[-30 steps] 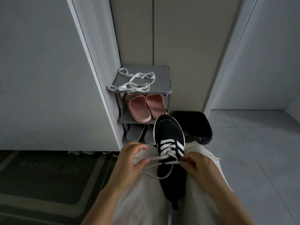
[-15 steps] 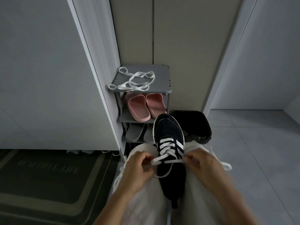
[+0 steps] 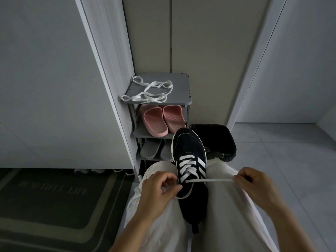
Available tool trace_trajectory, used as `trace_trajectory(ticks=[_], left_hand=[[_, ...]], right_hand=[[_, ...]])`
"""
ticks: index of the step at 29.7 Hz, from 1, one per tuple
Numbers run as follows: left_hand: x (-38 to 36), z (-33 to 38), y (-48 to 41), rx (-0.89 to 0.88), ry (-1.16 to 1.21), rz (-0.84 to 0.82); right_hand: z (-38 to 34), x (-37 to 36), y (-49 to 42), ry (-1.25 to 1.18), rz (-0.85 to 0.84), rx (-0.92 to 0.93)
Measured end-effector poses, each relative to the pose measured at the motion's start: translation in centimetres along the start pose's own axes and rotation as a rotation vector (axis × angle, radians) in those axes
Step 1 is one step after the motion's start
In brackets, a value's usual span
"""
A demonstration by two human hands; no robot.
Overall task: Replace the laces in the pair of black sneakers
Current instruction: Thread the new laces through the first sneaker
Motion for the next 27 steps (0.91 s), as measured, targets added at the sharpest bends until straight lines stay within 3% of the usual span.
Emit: trace_trajectory(ticks=[8, 12, 14, 16, 24, 27], left_hand=[[0.1, 1.0, 0.6, -0.055, -0.086, 0.100], [-2.3, 3.5, 1.2, -0.202, -0.558, 0.034], [-3.8, 3.7, 1.4, -0.161, -0.811, -0.038], [-4.3, 3.4, 1.5, -0.123, -0.903, -0.046], [0.0, 5.6, 2.4, -0.349, -0.733, 0.240], [2.5, 3.0, 1.9, -0.183, -0.811, 0.194]], right_hand=[[-0.7, -0.4, 0.4, -0.073, -0.109, 0.079], [-0.6, 0.3, 0.3, -0.018, -0.134, 0.127], [-0.5, 0.6, 0.3, 0.055, -0.104, 0.148], [-0.5, 0.7, 0.4, 0.100, -0.057, 0.165], [-1.1, 0.6, 0.6, 0.280, 0.039, 0.244], [-1.2, 0.7, 0.6, 0.300, 0.054, 0.255]])
Point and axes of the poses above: each hand's wrist, its own y-axis away from the middle knuckle, its own x-axis out of the back of the hand, z = x × y, the point moved 6 cm from there along -y, towards the middle knuckle, and after that the axes turned 10 degrees about -z, right-handed, at the moved point
